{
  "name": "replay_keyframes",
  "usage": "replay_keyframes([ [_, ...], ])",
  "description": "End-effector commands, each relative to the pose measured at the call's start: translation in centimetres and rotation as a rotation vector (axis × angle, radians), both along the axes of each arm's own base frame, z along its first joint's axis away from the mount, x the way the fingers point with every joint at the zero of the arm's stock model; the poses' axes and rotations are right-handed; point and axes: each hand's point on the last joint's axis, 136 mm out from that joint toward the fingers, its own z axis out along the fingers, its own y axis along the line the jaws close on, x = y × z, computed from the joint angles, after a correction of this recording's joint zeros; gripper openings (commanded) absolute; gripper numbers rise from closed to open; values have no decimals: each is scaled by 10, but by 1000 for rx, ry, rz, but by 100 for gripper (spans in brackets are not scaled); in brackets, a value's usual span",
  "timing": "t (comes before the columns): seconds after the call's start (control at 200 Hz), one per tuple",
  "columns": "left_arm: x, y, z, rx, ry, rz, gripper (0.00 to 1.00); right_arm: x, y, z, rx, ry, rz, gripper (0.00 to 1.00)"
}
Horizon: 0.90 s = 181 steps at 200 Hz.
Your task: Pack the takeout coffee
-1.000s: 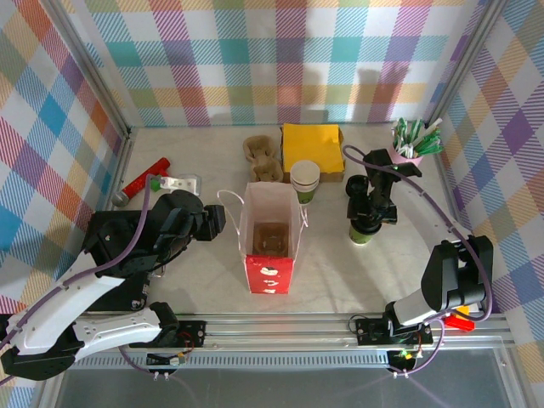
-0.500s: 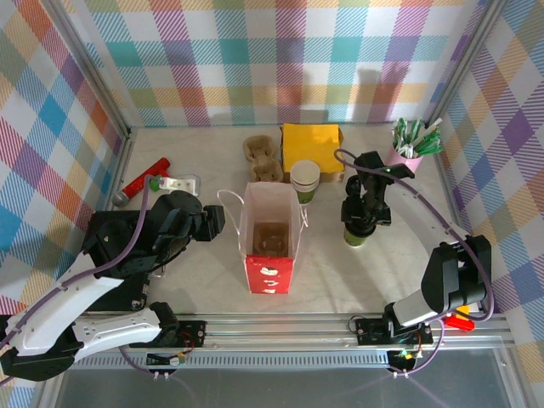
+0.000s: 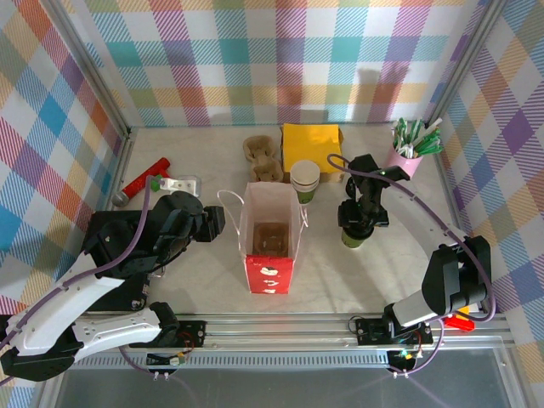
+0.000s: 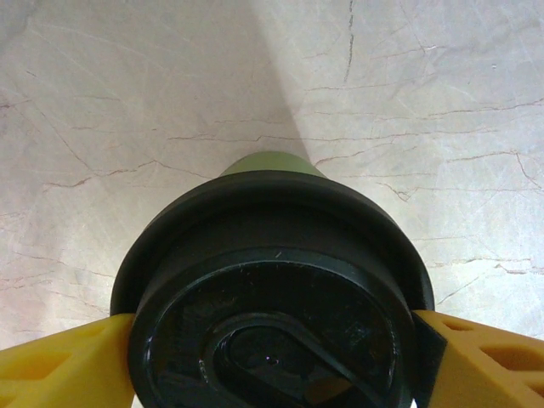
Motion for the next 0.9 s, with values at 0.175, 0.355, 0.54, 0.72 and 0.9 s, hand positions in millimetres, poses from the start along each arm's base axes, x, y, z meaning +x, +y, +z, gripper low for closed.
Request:
replay_keyframes([
  [0.175, 2, 4, 4, -25, -15, 27, 62, -20, 5, -19, 14, 117, 14, 72],
  [0.355, 2, 6, 8, -30, -23, 32, 62, -21, 5, -1, 4, 101, 7, 65],
  [0.54, 1, -2, 8, -48, -10, 1, 62, -25, 4, 37, -8, 51, 0, 64],
  [0.72, -4, -18, 6, -74, 20, -81, 61, -31, 5, 78, -4, -5, -2, 64],
  [0.9, -12, -28, 1, -102, 59, -145, 59, -38, 9, 116, -11, -58, 8, 64],
])
